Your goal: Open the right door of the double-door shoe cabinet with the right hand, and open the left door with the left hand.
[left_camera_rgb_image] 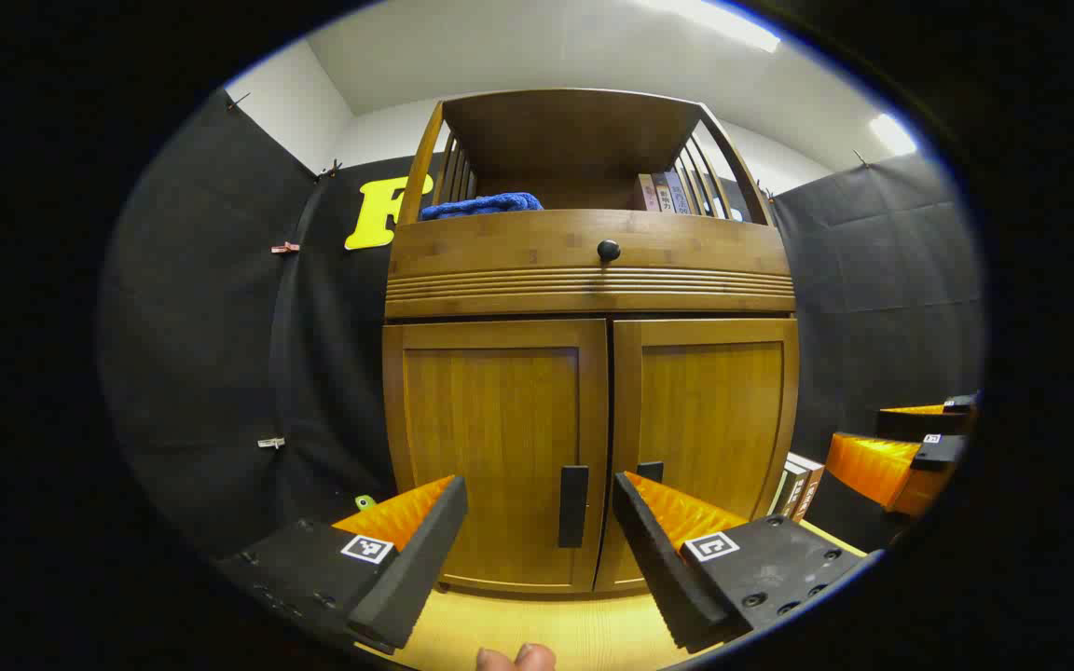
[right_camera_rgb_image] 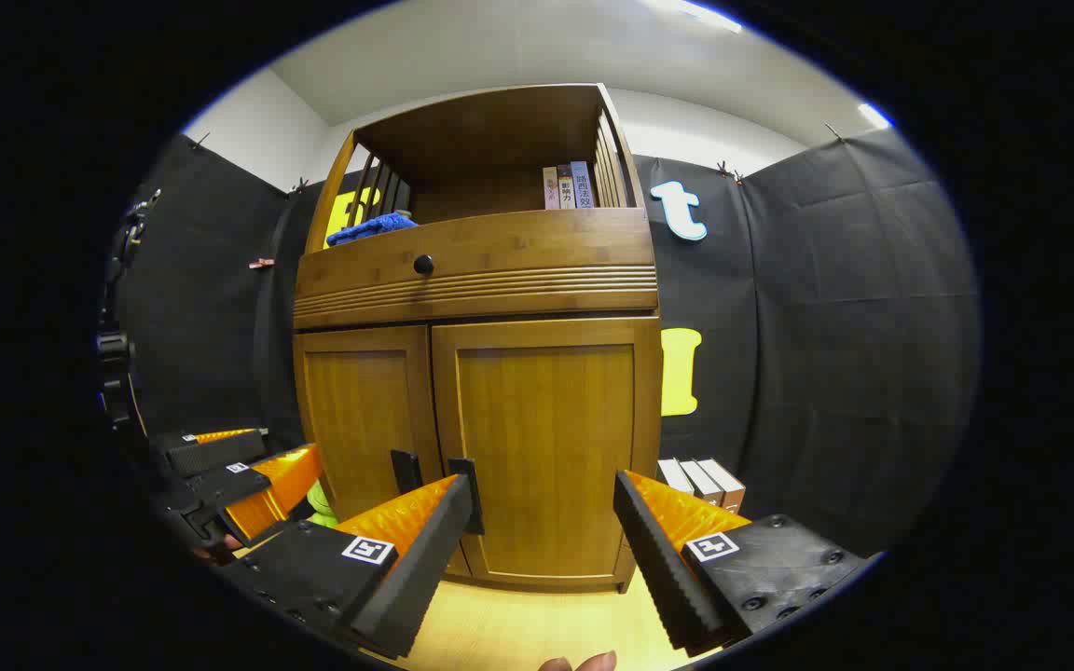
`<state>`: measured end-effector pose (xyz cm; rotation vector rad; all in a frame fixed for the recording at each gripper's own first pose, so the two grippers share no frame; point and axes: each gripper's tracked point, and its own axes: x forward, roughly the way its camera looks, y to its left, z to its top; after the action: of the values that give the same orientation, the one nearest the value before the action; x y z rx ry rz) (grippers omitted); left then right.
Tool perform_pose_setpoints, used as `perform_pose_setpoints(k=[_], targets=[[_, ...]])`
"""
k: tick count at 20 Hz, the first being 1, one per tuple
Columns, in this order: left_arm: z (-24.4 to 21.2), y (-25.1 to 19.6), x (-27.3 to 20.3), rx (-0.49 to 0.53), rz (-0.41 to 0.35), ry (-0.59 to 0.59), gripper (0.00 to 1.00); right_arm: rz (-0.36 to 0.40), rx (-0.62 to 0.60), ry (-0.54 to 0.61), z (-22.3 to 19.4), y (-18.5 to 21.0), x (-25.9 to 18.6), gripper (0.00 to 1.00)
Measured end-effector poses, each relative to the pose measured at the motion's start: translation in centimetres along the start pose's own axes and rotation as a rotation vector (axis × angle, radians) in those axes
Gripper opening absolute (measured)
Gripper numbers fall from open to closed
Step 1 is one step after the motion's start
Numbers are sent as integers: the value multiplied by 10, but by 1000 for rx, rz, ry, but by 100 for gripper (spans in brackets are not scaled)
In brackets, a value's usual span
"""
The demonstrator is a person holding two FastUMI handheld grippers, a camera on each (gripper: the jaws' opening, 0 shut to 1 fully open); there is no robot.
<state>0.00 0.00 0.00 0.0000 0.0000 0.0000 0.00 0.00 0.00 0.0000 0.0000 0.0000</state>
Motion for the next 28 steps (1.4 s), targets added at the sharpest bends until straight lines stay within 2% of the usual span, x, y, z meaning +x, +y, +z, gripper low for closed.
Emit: perform_pose_setpoints(k=[1,2,3,8,11,17,18,19,22,25,28], targets=[[0,-1,1,1,0,0,98,-4,-1,-3,1,-1,0,96],[-1,-2,1,2,-3,1,98,-7,-5,-5,2,-2,-1,99],[-1,-3,1,2,-7,1,98,-10,-7,-6,2,-3,-2,95],[-2,-6,-1,21,-15,1,98,-21,-13,-7,1,-6,-4,99],[-1,-8,0,35,-20,3,99,-27,-9,-8,1,-8,-5,95],[-5,-10,2,40,-25,11,97,-34,-3,-6,-2,-11,-4,95],[-6,-10,2,41,-27,12,97,-36,-4,-4,-3,-11,-3,98],[-5,-10,2,42,-29,12,97,-38,0,-3,-4,-11,0,100],[-6,-6,4,46,-32,9,99,-36,24,-12,-5,-4,14,98],[-6,6,7,52,-33,1,97,-22,41,-24,-12,12,37,97],[-6,18,9,49,-40,-5,100,6,51,-44,-24,36,62,98]])
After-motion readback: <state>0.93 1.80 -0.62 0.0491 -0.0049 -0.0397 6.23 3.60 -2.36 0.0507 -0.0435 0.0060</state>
